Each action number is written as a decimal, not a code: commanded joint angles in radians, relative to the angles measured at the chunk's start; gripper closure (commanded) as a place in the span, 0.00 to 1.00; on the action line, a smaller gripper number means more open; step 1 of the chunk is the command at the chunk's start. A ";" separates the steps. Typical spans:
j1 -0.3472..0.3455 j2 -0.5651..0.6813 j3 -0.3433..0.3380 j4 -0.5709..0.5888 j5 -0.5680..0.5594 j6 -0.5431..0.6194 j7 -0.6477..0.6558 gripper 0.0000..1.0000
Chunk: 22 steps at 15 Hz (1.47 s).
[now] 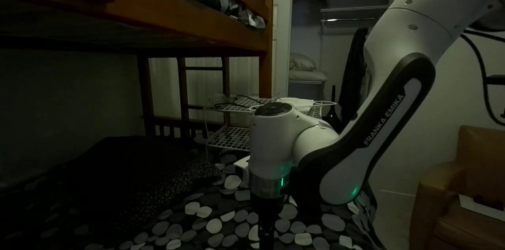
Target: Put the yellow and red objects in the laundry basket
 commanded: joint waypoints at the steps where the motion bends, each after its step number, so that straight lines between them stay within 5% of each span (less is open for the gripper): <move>1: 0.027 -0.007 -0.024 0.000 0.016 0.002 -0.011 0.00; 3: 0.030 -0.029 -0.021 -0.007 0.015 0.001 -0.010 0.00; 6: 0.069 0.077 -0.091 0.079 -0.127 0.204 0.232 0.00; 8: 0.147 0.161 -0.193 0.173 -0.274 0.294 0.394 0.00; 11: 0.263 0.316 -0.306 0.368 -0.434 0.282 0.538 0.00; 16: 0.366 0.552 -0.338 0.634 -0.419 0.210 0.562 0.00; 22: 0.460 0.749 -0.457 0.883 -0.316 0.146 0.544 0.00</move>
